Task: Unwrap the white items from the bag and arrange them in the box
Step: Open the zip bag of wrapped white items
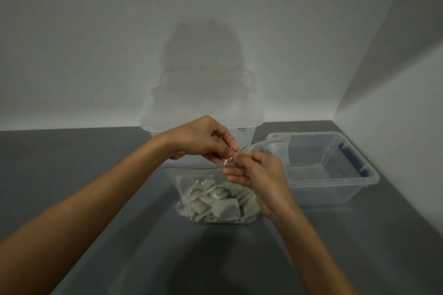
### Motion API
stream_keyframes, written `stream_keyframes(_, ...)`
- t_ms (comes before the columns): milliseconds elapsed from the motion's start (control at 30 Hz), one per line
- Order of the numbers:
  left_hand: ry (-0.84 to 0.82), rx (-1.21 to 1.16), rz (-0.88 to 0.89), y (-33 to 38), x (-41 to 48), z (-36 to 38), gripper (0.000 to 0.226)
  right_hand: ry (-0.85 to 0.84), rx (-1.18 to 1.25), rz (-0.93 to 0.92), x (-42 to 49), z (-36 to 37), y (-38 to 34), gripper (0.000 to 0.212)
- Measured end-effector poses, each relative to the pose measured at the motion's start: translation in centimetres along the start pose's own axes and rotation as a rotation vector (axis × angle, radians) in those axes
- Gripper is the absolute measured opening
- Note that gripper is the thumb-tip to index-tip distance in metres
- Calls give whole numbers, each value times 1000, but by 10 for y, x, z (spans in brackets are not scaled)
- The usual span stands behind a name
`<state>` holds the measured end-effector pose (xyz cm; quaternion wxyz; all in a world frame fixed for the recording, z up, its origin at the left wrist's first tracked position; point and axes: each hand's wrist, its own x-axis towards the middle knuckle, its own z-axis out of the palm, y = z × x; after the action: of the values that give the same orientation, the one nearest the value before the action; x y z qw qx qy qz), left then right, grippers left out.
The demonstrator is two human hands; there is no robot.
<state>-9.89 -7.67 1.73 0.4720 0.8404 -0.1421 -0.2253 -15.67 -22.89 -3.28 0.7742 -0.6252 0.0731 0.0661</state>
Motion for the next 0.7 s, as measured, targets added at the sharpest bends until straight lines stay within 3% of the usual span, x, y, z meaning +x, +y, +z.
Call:
stream_keyframes(300, 278, 674, 252, -8, 9, 35, 8, 72, -5, -32, 7, -4, 12, 12)
stream_keyframes(533, 441, 782, 331, -2, 11, 56, 18, 133, 22, -103, 10, -7, 1, 12)
stream_keyframes(633, 438, 621, 299, -4, 17, 48, 24, 134, 42, -111, 12, -9, 1, 12)
stream_keyframes(700, 336, 523, 244, -4, 19, 32, 27, 99, 61, -87, 12, -11, 2, 7)
